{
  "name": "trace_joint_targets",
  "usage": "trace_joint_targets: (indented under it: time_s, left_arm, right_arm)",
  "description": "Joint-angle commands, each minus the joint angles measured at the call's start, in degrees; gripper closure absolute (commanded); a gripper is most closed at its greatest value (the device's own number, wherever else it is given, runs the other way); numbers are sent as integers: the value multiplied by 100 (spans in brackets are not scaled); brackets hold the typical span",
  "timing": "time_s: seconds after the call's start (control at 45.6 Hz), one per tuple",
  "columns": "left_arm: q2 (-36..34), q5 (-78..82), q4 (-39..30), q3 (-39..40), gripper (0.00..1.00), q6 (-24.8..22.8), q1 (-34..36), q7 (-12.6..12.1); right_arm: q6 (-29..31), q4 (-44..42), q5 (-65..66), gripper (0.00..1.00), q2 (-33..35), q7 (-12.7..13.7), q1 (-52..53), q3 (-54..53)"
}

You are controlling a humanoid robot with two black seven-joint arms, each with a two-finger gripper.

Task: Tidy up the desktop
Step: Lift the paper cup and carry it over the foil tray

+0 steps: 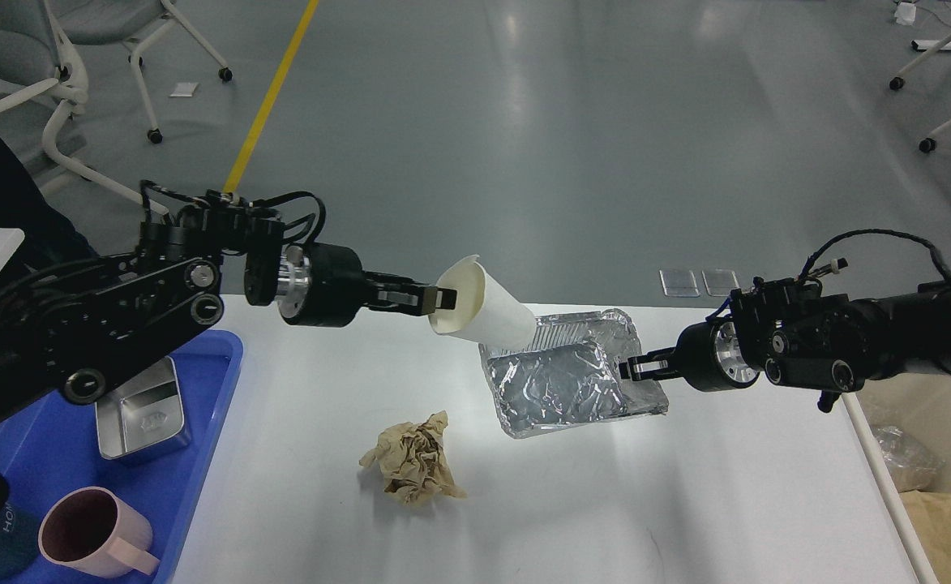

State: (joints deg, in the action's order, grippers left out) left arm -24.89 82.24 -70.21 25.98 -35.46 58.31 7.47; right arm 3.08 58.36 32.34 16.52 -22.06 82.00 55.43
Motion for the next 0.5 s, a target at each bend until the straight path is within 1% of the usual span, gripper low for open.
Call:
trace_joint_targets:
  time_s: [0.0,0.11,0.263,0.329,0.417,0.482]
  left_arm:
    - [572,11,455,-242,100,13,224,-9]
    - [933,125,745,-488,100,22,251,-18]
    - [1451,380,1167,-638,99,48,242,-35]
    - [1689,389,1386,-682,97,110,251,-96]
    - [1987,380,1746,-717,93,434,225,-176]
    - [2233,372,2054,-717,87,820,198,-246]
  right_arm:
    - [0,0,0,100,0,0,0,-6]
    - [-9,0,0,100,0,0,0,-15]
    - [-9,8,0,100,0,-1,0,-24]
    - [-9,8,0,100,0,-9,0,-32]
    - [-27,78,0,100,9,-9,0,-33]
    - [-79,105,0,100,9,-9,0,-33]
